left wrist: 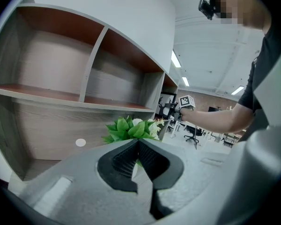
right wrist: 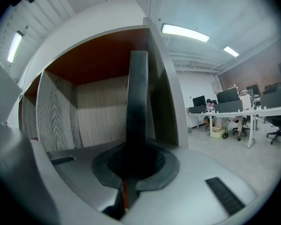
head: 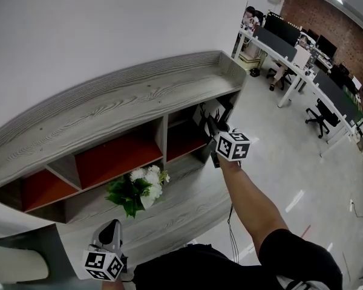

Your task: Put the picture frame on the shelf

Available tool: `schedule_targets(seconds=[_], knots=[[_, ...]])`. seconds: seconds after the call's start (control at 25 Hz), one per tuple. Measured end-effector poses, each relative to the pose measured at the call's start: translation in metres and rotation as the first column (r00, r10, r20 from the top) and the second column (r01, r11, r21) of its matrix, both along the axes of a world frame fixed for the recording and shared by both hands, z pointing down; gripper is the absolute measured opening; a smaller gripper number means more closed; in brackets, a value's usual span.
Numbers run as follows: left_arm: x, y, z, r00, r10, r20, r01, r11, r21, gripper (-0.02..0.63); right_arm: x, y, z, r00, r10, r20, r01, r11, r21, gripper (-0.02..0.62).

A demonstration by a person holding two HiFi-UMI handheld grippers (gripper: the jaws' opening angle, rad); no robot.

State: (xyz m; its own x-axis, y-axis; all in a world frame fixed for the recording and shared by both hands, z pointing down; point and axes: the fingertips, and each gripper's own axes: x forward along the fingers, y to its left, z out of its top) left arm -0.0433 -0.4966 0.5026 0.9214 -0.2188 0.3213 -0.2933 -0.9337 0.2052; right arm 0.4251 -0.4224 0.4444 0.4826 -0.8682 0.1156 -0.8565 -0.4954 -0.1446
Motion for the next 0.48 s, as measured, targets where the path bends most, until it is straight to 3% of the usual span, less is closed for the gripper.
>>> schedule_targets(seconds=[0.28, 0.48], knots=[[0.003, 0.005, 0.003, 1.000, 0.003, 0.003, -0.003, 1.000, -0.007, 0.010, -0.001, -0.001, 0.001, 0.999, 0.007, -0.043, -0.008, 1.000, -0.028, 0.032], [0.009, 0.011, 0.005, 1.000, 0.017, -0.001, -0.017, 1.000, -0.011, 0.009, -0.006, -0.001, 0.006, 1.000, 0.003, -0.026, -0.004, 0.999, -0.036, 0.118]])
